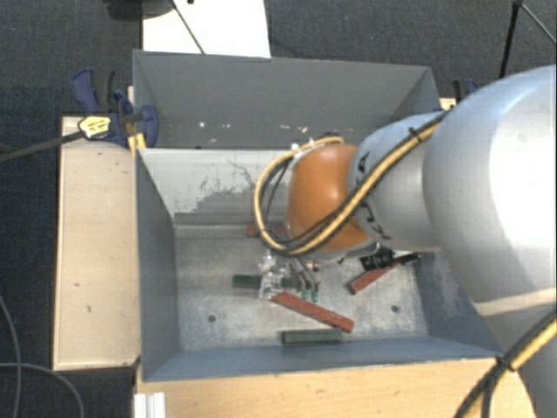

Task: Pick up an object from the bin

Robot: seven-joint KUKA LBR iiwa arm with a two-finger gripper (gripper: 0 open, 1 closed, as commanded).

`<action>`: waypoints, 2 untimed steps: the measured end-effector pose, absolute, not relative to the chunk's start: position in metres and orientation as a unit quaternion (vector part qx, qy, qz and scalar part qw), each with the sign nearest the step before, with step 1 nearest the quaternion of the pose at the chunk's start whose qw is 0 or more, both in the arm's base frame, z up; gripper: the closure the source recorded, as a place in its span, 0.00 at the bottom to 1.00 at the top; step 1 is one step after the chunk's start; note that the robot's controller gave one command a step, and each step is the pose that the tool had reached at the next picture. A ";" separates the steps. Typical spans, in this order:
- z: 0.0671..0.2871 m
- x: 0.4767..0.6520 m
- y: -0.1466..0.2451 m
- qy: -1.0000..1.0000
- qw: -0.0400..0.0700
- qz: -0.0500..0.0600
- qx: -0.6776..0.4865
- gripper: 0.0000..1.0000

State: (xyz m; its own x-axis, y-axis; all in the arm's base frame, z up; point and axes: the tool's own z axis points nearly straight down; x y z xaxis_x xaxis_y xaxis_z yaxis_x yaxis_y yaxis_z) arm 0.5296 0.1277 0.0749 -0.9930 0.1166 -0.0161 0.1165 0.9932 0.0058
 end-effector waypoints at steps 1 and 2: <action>0.075 0.520 0.128 1.000 0.010 0.002 -0.027 1.00; 0.199 0.505 0.123 0.996 0.001 0.000 -0.091 1.00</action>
Offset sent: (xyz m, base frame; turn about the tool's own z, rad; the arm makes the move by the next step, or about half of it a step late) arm -0.0249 -0.0051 0.1234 -0.2979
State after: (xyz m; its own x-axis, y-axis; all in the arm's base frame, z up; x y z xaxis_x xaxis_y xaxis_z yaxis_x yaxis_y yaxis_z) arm 0.5053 0.1226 0.1986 -0.9836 -0.1806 -0.0019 -0.1806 0.9836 0.0005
